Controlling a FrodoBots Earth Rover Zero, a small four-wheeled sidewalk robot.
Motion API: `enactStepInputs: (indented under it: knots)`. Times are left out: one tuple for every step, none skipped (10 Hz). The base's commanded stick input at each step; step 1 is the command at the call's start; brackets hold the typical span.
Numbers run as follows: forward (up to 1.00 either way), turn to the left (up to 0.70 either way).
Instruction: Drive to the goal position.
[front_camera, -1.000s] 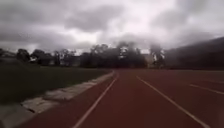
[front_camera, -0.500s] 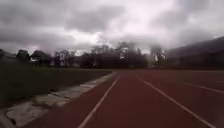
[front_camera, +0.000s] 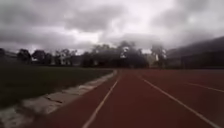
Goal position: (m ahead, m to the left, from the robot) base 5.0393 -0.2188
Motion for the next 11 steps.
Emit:
enactStepInputs:
  knots:
    - [0.70,0.00]
    - [0.70,0.00]
    - [0.70,0.00]
    - [0.70,0.00]
    - [0.70,0.00]
    - [0.70,0.00]
    - [0.70,0.00]
    - [0.70,0.00]
    - [0.70,0.00]
    - [0.70,0.00]
    - [0.70,0.00]
